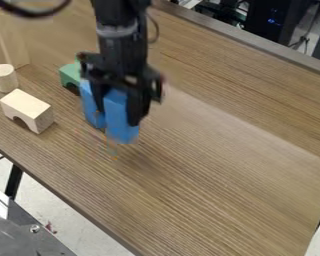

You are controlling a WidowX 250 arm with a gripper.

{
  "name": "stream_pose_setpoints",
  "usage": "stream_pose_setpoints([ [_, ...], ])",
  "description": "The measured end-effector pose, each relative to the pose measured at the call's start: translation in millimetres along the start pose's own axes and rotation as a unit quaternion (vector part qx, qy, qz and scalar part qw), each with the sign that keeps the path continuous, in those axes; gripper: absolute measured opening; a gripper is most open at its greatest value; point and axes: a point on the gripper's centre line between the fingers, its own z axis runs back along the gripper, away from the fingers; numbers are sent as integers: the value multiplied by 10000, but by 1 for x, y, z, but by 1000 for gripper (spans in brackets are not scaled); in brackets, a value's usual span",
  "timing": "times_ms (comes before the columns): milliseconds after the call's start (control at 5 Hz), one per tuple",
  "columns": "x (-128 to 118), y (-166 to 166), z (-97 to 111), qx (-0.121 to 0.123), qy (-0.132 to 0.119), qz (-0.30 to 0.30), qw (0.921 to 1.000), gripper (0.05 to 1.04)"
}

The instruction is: Move one blue block forward

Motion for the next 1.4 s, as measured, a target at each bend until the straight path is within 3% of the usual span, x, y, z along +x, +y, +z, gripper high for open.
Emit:
stream_pose_setpoints([
  [200,20,-4,23,-168,-189,43,9997,600],
  [400,44,-16,24,-230,-191,38,9995,600],
  [600,68,-37,21,-131,-275,-64,9995,599],
  [800,88,-57,11,312,-251,-102,9991,600],
  [1000,100,-67,2,603,-256,-170,9977,600],
  [1200,106,-67,-12,750,-165,-262,9967,599],
  [1400,108,-69,-18,532,-63,-325,9980,599],
])
